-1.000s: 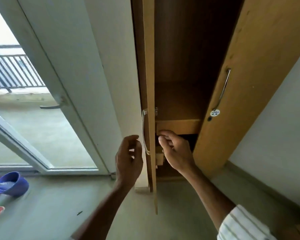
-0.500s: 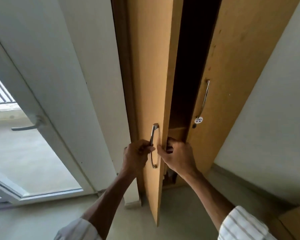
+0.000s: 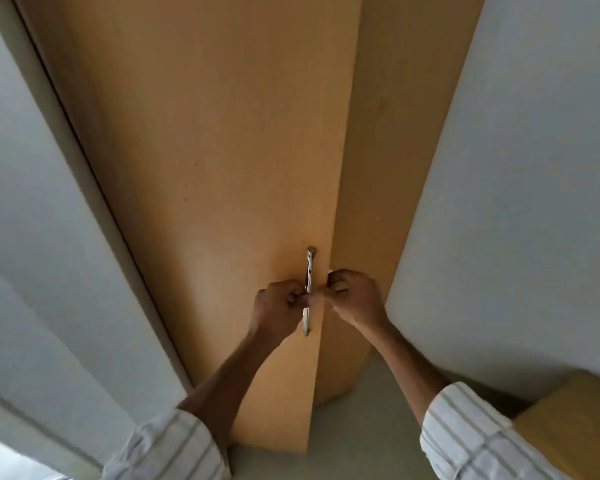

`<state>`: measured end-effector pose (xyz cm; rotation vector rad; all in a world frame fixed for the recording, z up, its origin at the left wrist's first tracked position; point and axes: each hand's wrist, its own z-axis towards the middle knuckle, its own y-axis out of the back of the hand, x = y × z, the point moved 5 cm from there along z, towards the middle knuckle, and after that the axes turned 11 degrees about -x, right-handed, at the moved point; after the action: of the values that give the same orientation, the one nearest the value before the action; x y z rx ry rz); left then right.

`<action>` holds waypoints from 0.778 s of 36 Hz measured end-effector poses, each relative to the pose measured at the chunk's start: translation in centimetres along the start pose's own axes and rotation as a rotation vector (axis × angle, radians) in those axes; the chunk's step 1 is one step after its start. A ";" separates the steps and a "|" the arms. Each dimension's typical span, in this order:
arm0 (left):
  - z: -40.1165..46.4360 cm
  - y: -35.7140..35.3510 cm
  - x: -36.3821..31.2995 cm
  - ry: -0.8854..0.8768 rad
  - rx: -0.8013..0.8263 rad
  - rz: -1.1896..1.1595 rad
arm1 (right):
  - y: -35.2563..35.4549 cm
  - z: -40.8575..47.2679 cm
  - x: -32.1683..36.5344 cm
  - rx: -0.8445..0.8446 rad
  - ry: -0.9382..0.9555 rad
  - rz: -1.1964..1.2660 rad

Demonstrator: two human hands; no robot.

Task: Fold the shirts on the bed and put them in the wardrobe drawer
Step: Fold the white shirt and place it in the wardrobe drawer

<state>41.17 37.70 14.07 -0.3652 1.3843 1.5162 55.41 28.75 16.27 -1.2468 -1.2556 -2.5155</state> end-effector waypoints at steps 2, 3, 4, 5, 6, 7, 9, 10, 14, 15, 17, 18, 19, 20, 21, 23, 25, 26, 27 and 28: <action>2.4 -1.5 -0.3 -0.009 -0.016 0.009 | -0.4 3.2 -1.3 0.045 -0.079 -0.019; 3.5 -2.2 -0.3 -0.018 -0.025 0.019 | -0.4 4.6 -1.9 0.062 -0.113 -0.026; 4.5 -2.7 -0.4 -0.020 -0.028 0.029 | -0.8 6.1 -2.6 0.069 -0.126 -0.029; 5.5 -3.1 -0.4 -0.021 -0.029 0.040 | -1.0 7.3 -3.0 0.074 -0.137 -0.044; 6.2 -3.3 -0.3 -0.024 -0.033 0.047 | -1.2 8.3 -3.3 0.073 -0.140 -0.046; 7.2 -3.7 -0.3 -0.024 -0.044 0.056 | -1.3 9.5 -3.5 0.073 -0.147 -0.045; 8.9 -4.2 -0.3 -0.027 -0.072 0.084 | -1.7 11.4 -3.8 0.073 -0.145 -0.026; 9.7 -4.4 -0.3 -0.032 -0.084 0.099 | -2.0 12.3 -3.9 0.075 -0.142 -0.012; 12.0 -4.7 -0.1 -0.035 -0.112 0.111 | -3.1 13.6 -3.6 0.071 -0.087 -0.014; 12.4 -4.8 0.0 -0.037 -0.113 0.111 | -3.4 13.6 -3.4 0.072 -0.075 -0.013; 13.1 -4.9 0.2 -0.051 -0.114 0.112 | -3.9 13.4 -3.4 0.071 -0.070 -0.003; 13.3 -5.0 0.2 -0.051 -0.113 0.106 | -4.0 13.4 -3.3 0.063 -0.071 0.003; 13.6 -5.1 0.3 -0.054 -0.110 0.092 | -3.8 13.3 -3.2 0.052 -0.075 0.001; 13.9 -5.2 0.4 -0.061 -0.105 0.077 | -3.8 13.4 -3.3 0.038 -0.075 -0.004; 14.1 -5.3 0.4 -0.066 -0.101 0.070 | -3.8 13.3 -3.2 0.032 -0.075 -0.010; 14.6 -5.3 0.6 -0.070 -0.090 0.061 | -4.0 13.2 -3.1 0.022 -0.066 -0.010; 14.8 -5.5 0.8 -0.072 -0.073 0.044 | -4.1 13.0 -3.0 0.019 -0.069 -0.014; 14.9 -5.5 0.9 -0.068 -0.060 0.036 | -4.2 12.9 -2.9 0.022 -0.078 -0.023; 15.0 -5.6 1.1 -0.068 -0.055 0.024 | -4.2 12.6 -2.7 0.024 -0.093 -0.027; 15.1 -5.6 1.2 -0.074 -0.050 0.024 | -4.1 12.4 -2.4 0.028 -0.110 -0.028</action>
<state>50.97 50.50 14.41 -0.3215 1.2988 1.5707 63.29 39.40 16.15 -1.3875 -1.3352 -2.4703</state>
